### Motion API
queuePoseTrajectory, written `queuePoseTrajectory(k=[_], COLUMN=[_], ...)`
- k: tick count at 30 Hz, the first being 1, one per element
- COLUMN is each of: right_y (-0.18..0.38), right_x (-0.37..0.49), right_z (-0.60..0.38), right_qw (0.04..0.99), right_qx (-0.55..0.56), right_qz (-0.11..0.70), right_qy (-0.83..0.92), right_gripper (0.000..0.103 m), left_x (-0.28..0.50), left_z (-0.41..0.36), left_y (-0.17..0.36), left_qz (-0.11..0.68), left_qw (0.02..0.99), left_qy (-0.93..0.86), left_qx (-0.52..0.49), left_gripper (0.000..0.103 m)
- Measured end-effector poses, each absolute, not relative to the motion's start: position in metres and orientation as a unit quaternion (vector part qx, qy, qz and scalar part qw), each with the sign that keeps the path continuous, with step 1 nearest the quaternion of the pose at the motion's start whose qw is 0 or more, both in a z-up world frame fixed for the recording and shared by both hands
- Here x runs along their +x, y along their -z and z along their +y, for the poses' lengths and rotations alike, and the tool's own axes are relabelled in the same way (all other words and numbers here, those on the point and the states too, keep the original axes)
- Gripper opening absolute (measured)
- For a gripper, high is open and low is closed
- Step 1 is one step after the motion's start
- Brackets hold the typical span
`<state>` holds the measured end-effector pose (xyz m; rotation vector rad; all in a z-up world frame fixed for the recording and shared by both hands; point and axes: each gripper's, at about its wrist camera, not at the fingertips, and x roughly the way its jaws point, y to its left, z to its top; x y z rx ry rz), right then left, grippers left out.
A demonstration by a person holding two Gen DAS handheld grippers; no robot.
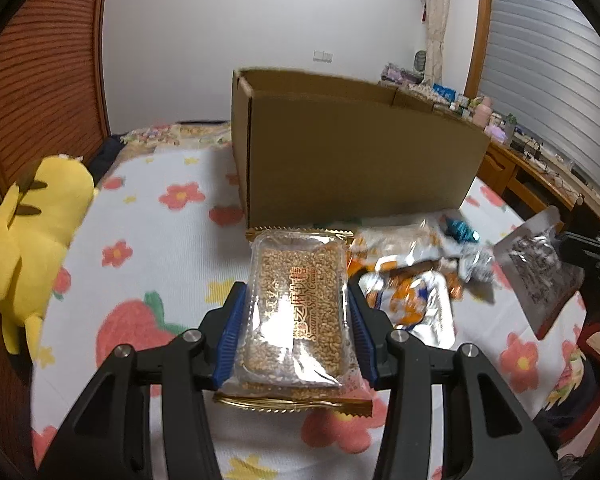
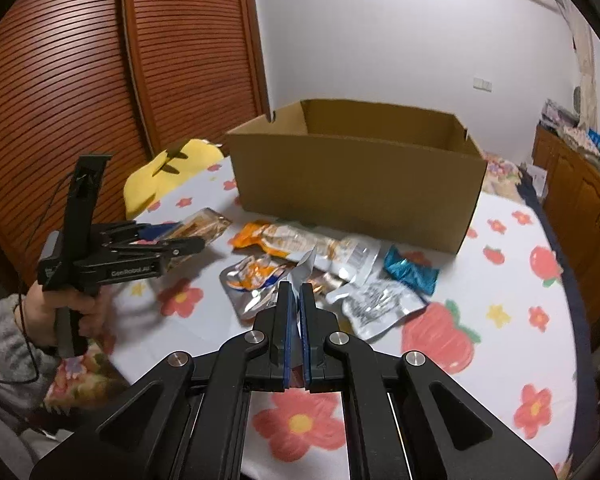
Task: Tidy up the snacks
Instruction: 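Carry the white pouch into the box with the right gripper while the left gripper lifts the sesame bar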
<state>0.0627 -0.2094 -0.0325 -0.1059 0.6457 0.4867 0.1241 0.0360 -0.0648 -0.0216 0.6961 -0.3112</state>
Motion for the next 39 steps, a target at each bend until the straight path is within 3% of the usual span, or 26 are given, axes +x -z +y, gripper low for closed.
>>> queuePoseTrajectory(k=[17, 18, 20, 23, 26, 28, 29, 30, 32, 35, 39], right_y=[-0.038, -0.041, -0.047, -0.055, -0.061, -0.061, -0.06, -0.062, -0.057, -0.049, -0.038], right_x=[0.111, 0.115, 0.122, 0.135, 0.149, 0.152, 0.151, 0.153, 0.152, 0.145, 0.14], right_z=[-0.223, -0.223, -0.222, -0.221, -0.218, -0.219, -0.22, -0.219, -0.22, -0.222, -0.221], right_qw=[0.947, 0.948, 0.951, 0.953, 0.955, 0.955, 0.955, 0.955, 0.954, 0.952, 0.95], right_qx=[-0.09, -0.09, -0.094, -0.098, -0.098, -0.096, -0.095, -0.094, -0.093, -0.094, -0.085], right_qz=[0.23, 0.227, 0.218, 0.209, 0.204, 0.205, 0.205, 0.207, 0.214, 0.219, 0.228], right_qy=[-0.204, -0.203, -0.198, -0.193, -0.19, -0.19, -0.19, -0.19, -0.19, -0.192, -0.198], right_gripper=[0.001, 0.001, 0.001, 0.001, 0.001, 0.001, 0.001, 0.001, 0.001, 0.001, 0.001], left_x=[0.157, 0.16, 0.168, 0.183, 0.19, 0.185, 0.182, 0.178, 0.166, 0.16, 0.155], left_z=[-0.001, -0.002, -0.006, -0.014, -0.015, -0.013, -0.01, -0.008, -0.001, 0.005, 0.006], left_y=[-0.038, -0.041, -0.047, -0.052, -0.047, -0.042, -0.037, -0.033, -0.018, 0.011, 0.046], left_qz=[0.253, 0.251, 0.249, 0.254, 0.271, 0.276, 0.285, 0.294, 0.308, 0.355, 0.399], left_qw=[0.95, 0.95, 0.95, 0.947, 0.941, 0.94, 0.938, 0.936, 0.933, 0.92, 0.904], left_qy=[0.184, 0.185, 0.185, 0.193, 0.2, 0.197, 0.193, 0.189, 0.184, 0.162, 0.157], left_qx=[0.018, 0.019, 0.025, 0.028, 0.03, 0.034, 0.034, 0.034, 0.037, 0.033, 0.012], left_gripper=[0.047, 0.036, 0.033, 0.006, 0.003, 0.007, 0.018, 0.042, 0.057, 0.063, 0.064])
